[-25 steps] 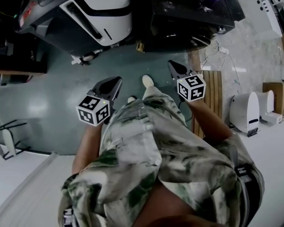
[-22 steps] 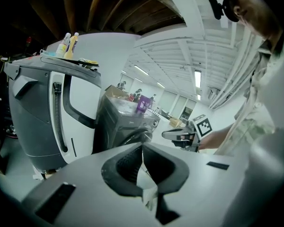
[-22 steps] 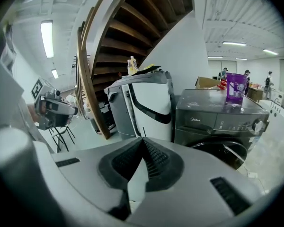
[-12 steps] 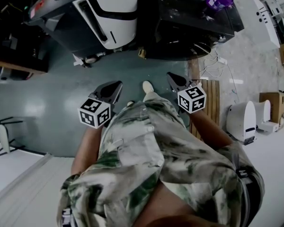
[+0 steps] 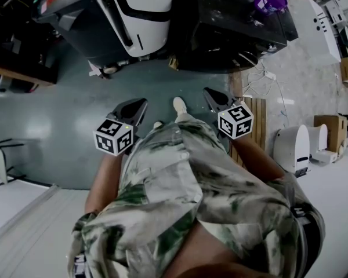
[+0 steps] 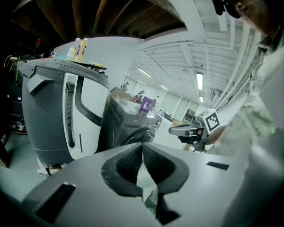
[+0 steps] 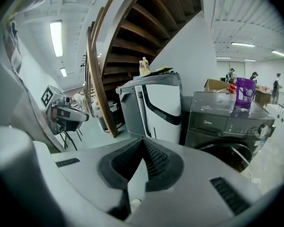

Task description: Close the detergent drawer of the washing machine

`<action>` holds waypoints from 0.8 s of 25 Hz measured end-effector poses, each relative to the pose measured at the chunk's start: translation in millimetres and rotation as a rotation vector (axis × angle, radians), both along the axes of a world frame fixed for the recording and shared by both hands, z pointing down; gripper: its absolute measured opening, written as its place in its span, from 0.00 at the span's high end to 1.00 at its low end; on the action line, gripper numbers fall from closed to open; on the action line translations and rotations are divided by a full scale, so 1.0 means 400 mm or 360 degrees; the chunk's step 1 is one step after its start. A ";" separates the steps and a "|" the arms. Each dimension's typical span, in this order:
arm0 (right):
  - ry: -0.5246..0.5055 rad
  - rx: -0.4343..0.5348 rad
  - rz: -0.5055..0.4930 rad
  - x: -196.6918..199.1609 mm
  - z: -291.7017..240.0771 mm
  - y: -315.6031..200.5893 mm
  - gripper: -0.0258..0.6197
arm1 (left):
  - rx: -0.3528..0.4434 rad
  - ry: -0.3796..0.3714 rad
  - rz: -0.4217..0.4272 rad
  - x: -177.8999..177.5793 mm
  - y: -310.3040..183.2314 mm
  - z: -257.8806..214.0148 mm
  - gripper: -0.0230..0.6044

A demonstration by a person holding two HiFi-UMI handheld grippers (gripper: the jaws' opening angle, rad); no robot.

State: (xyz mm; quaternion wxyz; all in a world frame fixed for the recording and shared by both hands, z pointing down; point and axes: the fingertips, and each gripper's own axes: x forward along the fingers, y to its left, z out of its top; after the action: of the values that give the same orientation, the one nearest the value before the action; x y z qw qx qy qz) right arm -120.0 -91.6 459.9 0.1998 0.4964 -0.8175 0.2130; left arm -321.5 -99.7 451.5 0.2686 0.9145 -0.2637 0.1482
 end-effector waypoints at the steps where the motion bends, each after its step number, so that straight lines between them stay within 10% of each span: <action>1: 0.0006 0.0000 0.0002 0.000 -0.002 0.003 0.93 | -0.0003 0.0003 0.0001 -0.002 0.002 0.002 0.92; 20: 0.0100 -0.0019 0.0041 0.106 -0.011 0.064 0.93 | -0.0068 -0.0037 0.0064 0.083 0.021 0.096 0.92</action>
State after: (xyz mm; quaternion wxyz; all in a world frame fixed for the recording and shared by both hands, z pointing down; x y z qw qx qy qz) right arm -77.6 -65.9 455.7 0.2255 0.5121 -0.8032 0.2046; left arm -288.4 -91.3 490.1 0.2819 0.9119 -0.2452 0.1699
